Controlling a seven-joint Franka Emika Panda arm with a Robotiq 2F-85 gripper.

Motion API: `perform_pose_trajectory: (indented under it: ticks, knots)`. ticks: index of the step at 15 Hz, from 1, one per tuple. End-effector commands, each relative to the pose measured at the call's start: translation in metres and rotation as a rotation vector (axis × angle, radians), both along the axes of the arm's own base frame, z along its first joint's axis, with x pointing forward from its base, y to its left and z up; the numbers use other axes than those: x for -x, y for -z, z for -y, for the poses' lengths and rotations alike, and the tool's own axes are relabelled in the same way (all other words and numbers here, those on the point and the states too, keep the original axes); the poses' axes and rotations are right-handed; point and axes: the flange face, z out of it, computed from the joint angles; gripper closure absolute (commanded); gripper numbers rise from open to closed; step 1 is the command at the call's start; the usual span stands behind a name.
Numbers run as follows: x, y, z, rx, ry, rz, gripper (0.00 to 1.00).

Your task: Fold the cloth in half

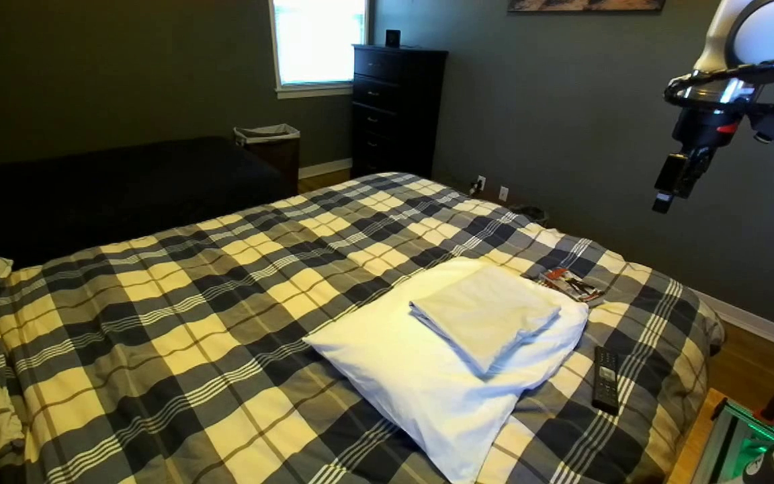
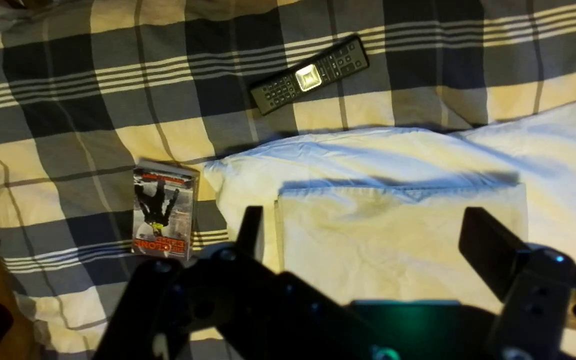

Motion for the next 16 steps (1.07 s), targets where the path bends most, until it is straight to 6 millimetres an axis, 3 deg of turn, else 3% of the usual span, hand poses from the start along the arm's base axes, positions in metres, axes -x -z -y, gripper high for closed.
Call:
perform_pose_trajectory:
  ticks: [1, 4, 8, 14, 15, 16]
  knots:
    - [-0.012, 0.04, 0.035, 0.0, -0.192, -0.061, 0.0]
    - [-0.024, 0.078, 0.073, -0.042, -0.321, -0.019, 0.0]
    - [-0.041, 0.119, 0.104, -0.111, -0.415, 0.06, 0.0]
    - [-0.079, 0.179, 0.115, -0.407, -0.45, 0.06, 0.0]
    - [-0.057, 0.16, 0.105, -0.323, -0.443, 0.096, 0.0]
    - [-0.064, 0.168, 0.106, -0.359, -0.443, 0.079, 0.0]
